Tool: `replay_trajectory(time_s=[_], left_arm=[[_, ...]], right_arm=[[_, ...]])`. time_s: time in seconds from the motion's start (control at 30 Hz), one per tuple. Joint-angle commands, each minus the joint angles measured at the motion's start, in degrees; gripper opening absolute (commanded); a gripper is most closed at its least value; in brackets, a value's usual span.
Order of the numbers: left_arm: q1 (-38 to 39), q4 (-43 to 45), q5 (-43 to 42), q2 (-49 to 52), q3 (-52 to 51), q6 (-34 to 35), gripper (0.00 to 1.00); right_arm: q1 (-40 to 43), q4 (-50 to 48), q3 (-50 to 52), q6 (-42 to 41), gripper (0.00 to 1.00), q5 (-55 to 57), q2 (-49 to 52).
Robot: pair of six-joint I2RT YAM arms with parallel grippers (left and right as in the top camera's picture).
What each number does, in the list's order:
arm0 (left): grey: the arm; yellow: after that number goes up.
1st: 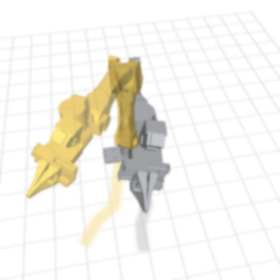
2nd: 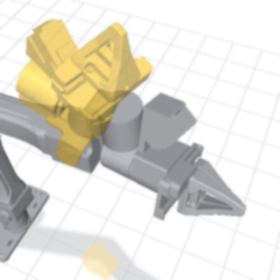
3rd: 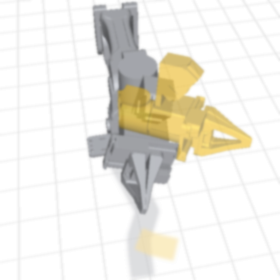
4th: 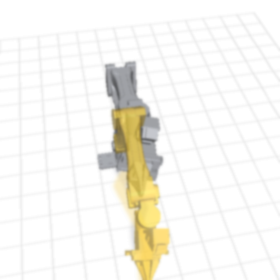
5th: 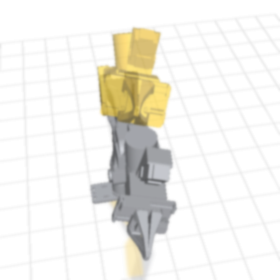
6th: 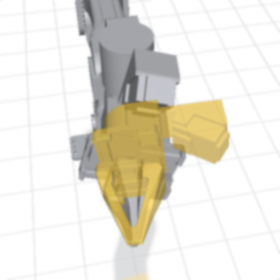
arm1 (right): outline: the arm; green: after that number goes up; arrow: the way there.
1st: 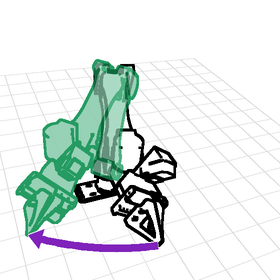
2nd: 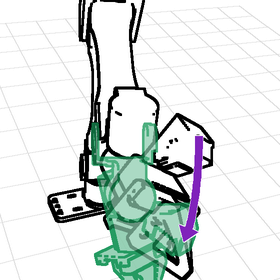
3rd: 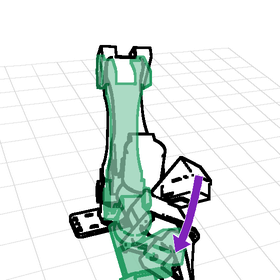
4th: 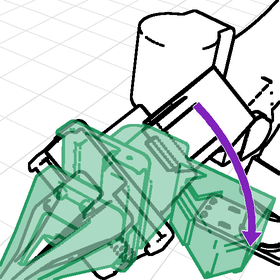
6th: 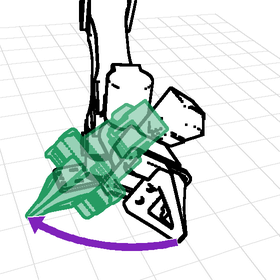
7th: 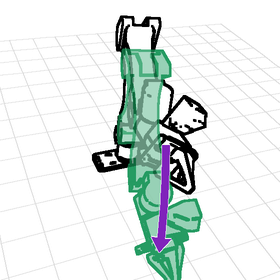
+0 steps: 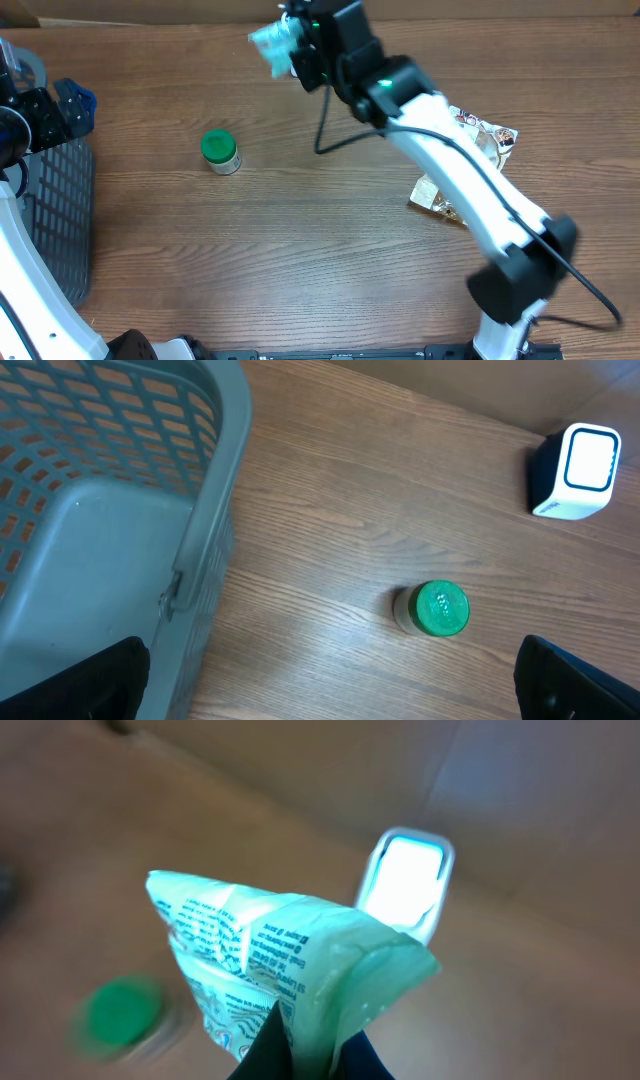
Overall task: Scan the item barcode
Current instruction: 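Carry the wipes pack right and release it beside the snack bag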
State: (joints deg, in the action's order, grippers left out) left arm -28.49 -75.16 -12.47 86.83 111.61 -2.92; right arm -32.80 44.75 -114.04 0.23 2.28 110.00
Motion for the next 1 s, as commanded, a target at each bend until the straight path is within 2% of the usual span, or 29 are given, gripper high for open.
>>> replay_trajectory(time_s=[0.0,0.17,0.27,0.53,0.73,0.77,0.83,0.97], left_arm=[[0.4,0.2,-0.7,0.1,0.2,0.8,0.99],[0.4,0.2,-0.7,0.1,0.2,0.8,1.00],[0.4,0.2,-0.7,0.1,0.2,0.8,0.99],[0.4,0.2,-0.7,0.1,0.2,0.8,0.99],[0.4,0.2,-0.7,0.1,0.2,0.8,1.00],[0.4,0.2,-0.7,0.1,0.2,0.8,1.00],[0.4,0.2,-0.7,0.1,0.2,0.8,1.00],[0.4,0.2,-0.7,0.1,0.2,0.8,1.00]], right_arm=[[3.5,9.0,-0.7,-12.7,0.04,-10.1,-3.3],[11.5,28.0,0.6,-17.9,0.04,-9.9,-3.0],[17.4,32.5,4.9,-18.6,0.04,-9.9,-3.0],[35.8,26.4,19.3,-21.5,0.04,-11.3,-3.1],[44.7,24.7,21.7,-21.4,0.04,-11.4,-3.0],[46.0,24.7,21.9,-21.4,0.09,-11.4,-3.1],[46.8,24.8,21.9,-21.2,0.32,-11.4,-3.1],[46.7,25.7,21.9,-18.8,0.57,-11.4,-3.1]])
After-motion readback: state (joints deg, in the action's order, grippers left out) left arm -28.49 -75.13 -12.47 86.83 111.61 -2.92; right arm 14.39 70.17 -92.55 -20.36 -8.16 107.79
